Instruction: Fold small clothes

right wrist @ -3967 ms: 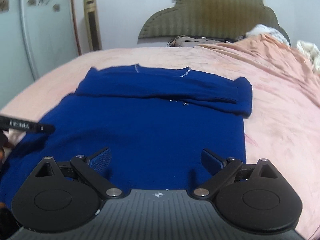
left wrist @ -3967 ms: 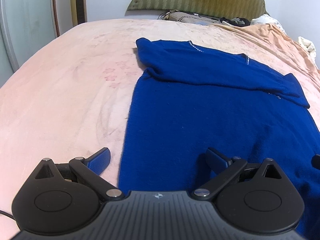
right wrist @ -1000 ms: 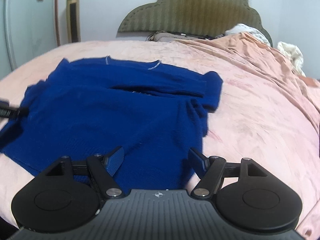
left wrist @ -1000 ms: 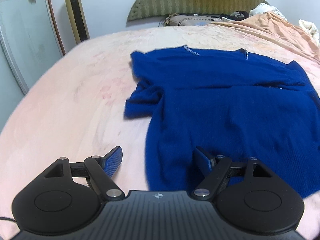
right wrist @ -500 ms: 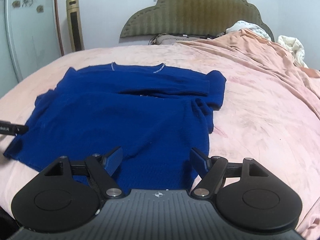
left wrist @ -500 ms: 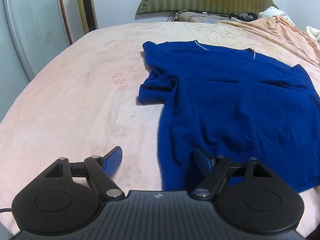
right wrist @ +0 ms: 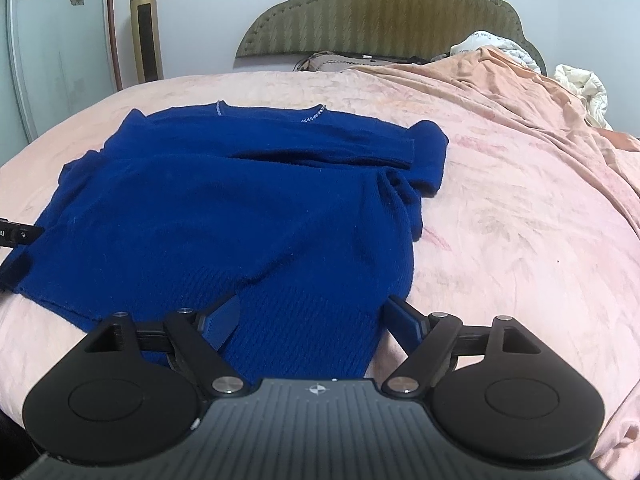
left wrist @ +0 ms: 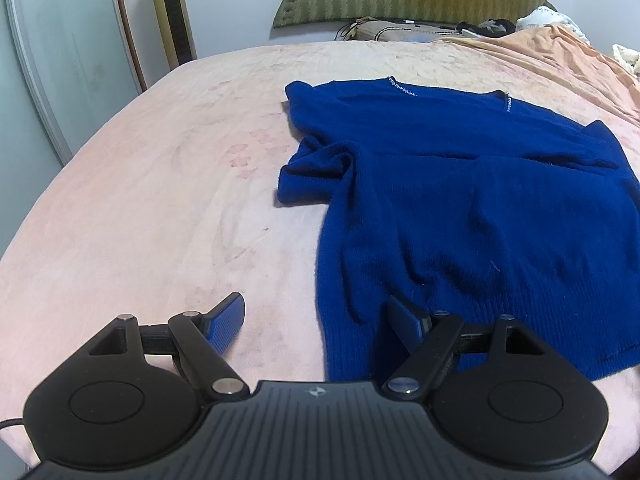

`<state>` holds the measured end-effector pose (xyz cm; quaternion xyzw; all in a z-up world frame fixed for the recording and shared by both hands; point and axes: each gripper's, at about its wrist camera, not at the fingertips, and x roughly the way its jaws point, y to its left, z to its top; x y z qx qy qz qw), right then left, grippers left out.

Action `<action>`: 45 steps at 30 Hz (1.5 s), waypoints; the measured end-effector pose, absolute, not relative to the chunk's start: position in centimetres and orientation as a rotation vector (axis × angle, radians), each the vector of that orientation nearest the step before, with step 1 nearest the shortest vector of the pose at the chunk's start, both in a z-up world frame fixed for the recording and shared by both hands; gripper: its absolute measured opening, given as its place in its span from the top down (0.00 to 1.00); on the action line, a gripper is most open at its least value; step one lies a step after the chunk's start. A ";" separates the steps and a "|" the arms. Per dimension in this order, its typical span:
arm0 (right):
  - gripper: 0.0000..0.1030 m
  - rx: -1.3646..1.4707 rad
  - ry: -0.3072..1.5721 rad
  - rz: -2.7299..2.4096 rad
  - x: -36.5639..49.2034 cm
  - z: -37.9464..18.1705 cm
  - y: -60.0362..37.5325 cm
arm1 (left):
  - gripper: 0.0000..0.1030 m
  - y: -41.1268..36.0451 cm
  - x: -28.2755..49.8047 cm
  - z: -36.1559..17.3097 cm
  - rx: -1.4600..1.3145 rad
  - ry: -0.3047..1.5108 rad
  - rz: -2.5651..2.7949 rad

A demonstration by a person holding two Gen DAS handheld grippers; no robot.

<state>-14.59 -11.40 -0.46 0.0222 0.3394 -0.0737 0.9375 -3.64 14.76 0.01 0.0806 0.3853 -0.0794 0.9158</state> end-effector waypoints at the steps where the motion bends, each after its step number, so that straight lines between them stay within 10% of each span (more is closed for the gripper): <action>1: 0.20 0.046 0.691 -0.151 -14.7 -0.4 -11.4 | 0.24 15.0 -3.7 0.1 0.163 0.789 -0.165; 45: 0.06 0.079 0.696 -0.148 -15.0 -1.2 -11.6 | 0.20 11.4 -5.2 -0.2 0.334 0.753 -0.079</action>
